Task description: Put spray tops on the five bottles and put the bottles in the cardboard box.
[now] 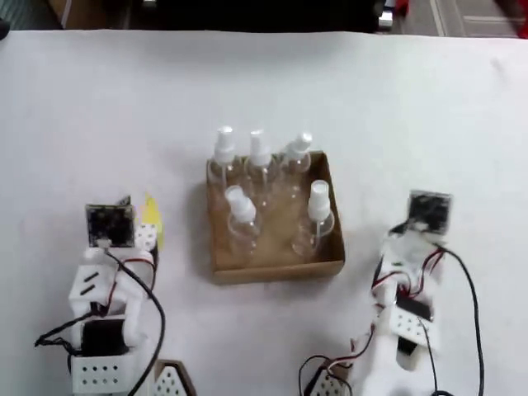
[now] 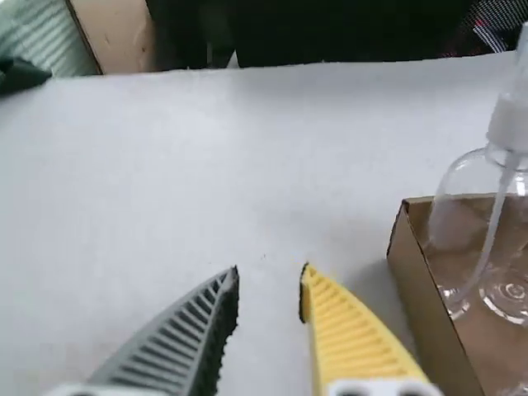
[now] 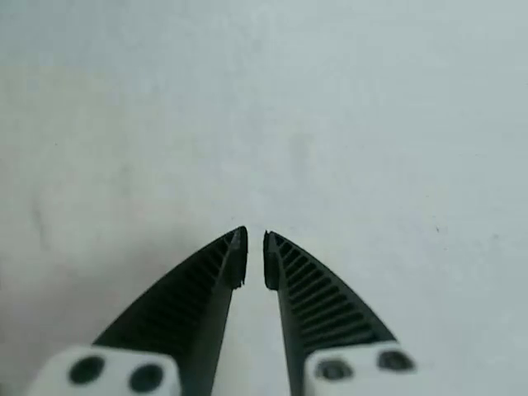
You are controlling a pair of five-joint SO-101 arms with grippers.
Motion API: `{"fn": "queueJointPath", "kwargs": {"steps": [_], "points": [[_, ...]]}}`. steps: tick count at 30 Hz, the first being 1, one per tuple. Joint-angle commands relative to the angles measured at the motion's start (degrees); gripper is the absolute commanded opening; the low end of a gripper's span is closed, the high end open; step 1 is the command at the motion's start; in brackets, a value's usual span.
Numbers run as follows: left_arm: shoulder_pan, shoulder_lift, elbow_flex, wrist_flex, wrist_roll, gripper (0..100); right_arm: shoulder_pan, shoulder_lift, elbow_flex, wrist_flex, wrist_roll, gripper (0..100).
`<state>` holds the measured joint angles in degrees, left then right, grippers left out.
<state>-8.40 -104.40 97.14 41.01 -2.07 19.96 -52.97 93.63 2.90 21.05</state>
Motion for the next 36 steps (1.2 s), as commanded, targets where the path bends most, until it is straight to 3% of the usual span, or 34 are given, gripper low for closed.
{"fn": "queueJointPath", "kwargs": {"steps": [1,7,17,24,30,36], "points": [[1.9,-0.4,-0.2,5.5,5.7,13,-0.5,0.2,2.5,-4.0,7.4,1.9],[2.7,-0.4,-0.2,9.8,2.9,1,-0.4,0.2,2.5,-0.3,3.0,1.8],[2.6,-0.4,-0.2,22.7,1.3,2,0.7,0.1,2.5,-0.6,2.7,1.6],[2.4,-0.4,-0.2,23.6,-2.1,2,0.7,0.1,1.9,0.5,2.4,1.6],[2.2,-0.4,-0.2,24.4,-2.1,2,0.6,0.1,-8.5,18.9,2.0,1.5],[2.2,-0.4,-0.2,26.1,-2.1,2,-0.6,0.1,-22.4,39.1,-8.2,1.5]]}}
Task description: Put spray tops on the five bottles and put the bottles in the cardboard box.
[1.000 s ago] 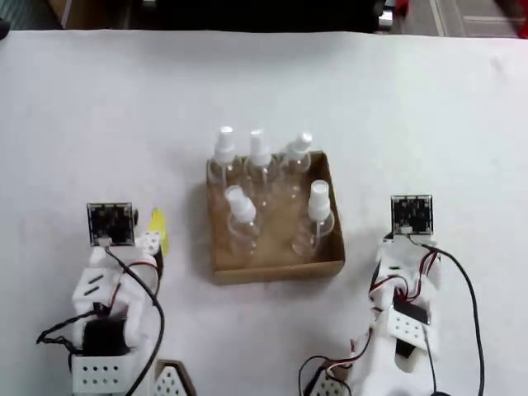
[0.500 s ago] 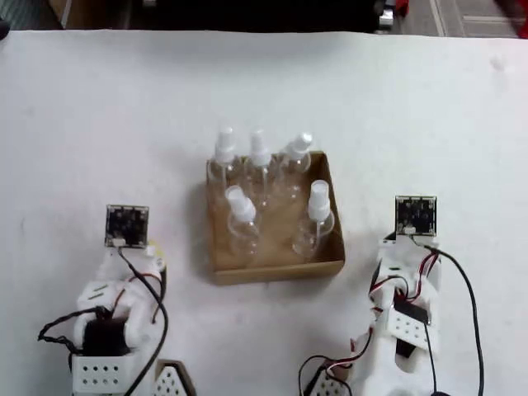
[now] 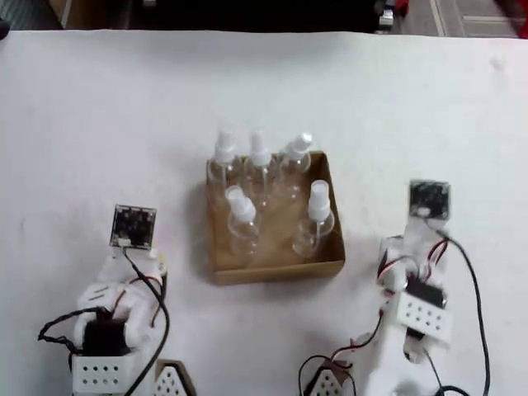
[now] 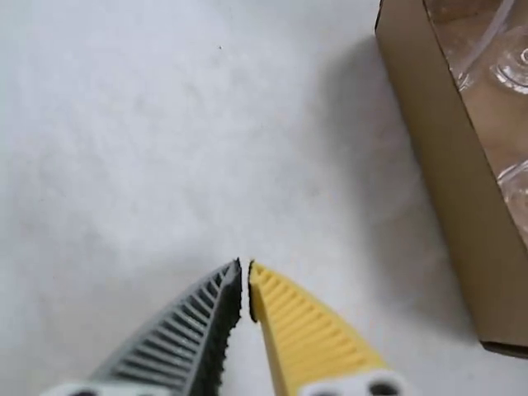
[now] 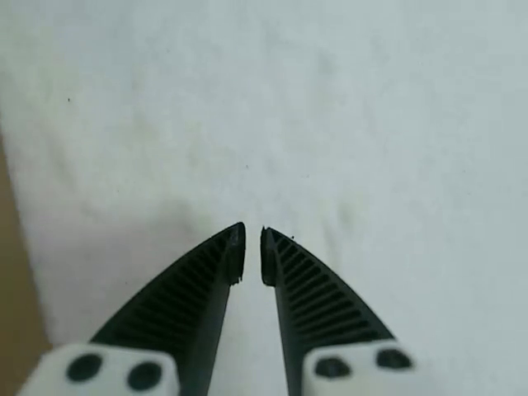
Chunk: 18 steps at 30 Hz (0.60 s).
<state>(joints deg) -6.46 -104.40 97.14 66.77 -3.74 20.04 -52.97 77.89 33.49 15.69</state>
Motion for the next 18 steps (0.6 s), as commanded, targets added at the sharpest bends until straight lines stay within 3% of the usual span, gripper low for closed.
{"fn": "queueJointPath", "kwargs": {"steps": [1,9,18], "points": [[0.2,-0.4,-0.2,0.4,-0.4,2,-1.4,0.1,-7.6,10.9,-3.2,1.5],[0.2,-0.4,-0.2,0.7,-0.4,2,-2.0,-8.7,-7.0,18.9,-6.2,1.5],[0.2,-0.4,-0.2,0.7,-0.5,2,-7.3,-41.4,6.6,22.7,-6.3,1.5]]}}
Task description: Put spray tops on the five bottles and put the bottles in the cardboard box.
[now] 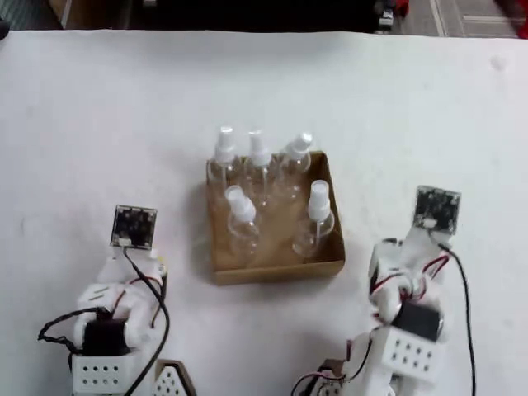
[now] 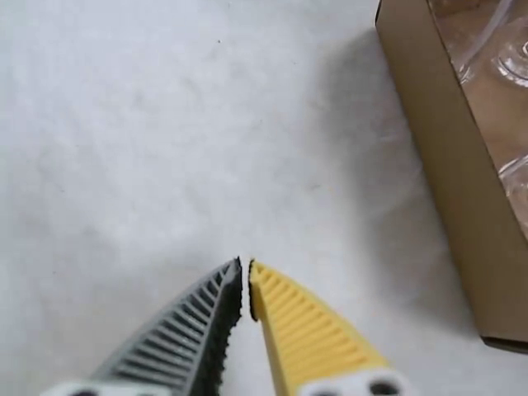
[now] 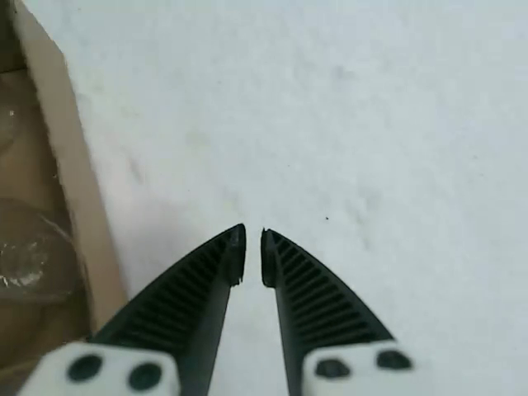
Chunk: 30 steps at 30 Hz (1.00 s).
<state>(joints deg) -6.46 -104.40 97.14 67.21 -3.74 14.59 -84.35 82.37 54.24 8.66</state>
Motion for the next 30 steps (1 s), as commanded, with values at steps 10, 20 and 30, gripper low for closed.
{"fn": "queueJointPath", "kwargs": {"steps": [10,20,30], "points": [[0.2,-0.4,-0.2,0.3,-0.6,2,-2.0,-17.9,6.2,5.5,0.5,1.5],[0.2,-0.4,-0.2,0.3,-0.4,2,2.8,-17.8,12.0,6.7,0.8,1.5],[0.3,-0.4,-0.2,4.4,-0.4,2,-1.3,-17.8,14.6,11.1,0.5,1.8]]}}
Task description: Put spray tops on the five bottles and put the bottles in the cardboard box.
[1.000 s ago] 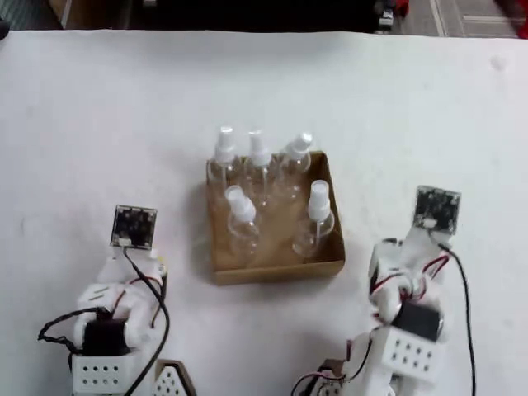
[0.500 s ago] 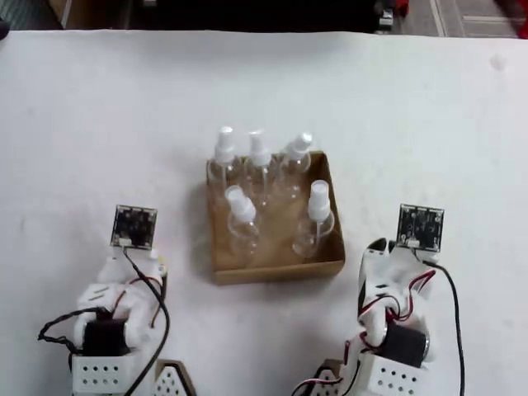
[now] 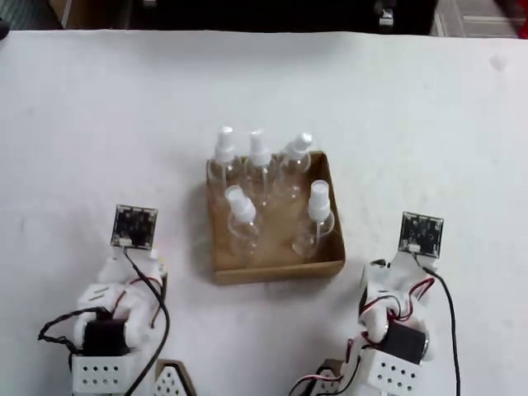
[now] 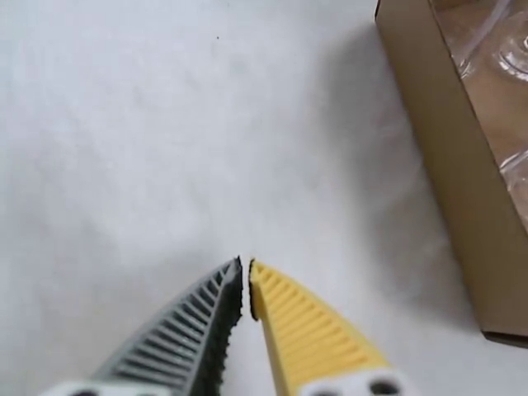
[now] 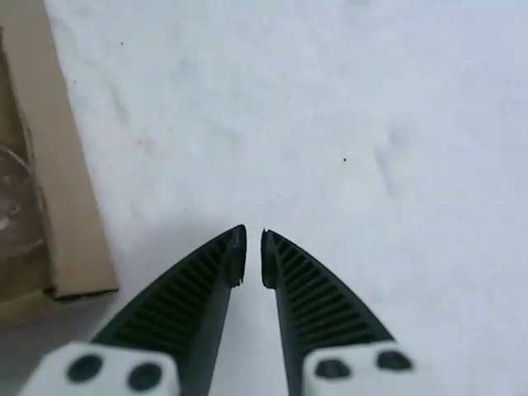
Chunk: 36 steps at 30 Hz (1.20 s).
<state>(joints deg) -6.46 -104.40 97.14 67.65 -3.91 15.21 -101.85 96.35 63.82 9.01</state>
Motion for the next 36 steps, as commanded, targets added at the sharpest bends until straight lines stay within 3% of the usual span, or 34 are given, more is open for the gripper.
{"fn": "queueJointPath", "kwargs": {"steps": [1,8,19,26,36], "points": [[0.6,-0.4,-0.2,5.1,-0.3,2,-3.4,-0.3,0.6,2.0,0.2,1.8],[0.4,-0.4,-0.2,6.0,-0.3,2,-13.1,-0.3,0.5,4.4,0.7,1.8],[0.3,-0.4,-0.2,6.0,-0.5,2,-9.0,-0.3,-0.1,8.6,0.7,1.5],[0.3,-0.4,-0.2,6.0,-0.6,2,0.7,-0.3,0.0,8.6,0.7,1.5],[0.3,-0.4,-0.2,6.0,-0.6,2,0.7,-0.3,0.5,8.5,0.7,1.8]]}}
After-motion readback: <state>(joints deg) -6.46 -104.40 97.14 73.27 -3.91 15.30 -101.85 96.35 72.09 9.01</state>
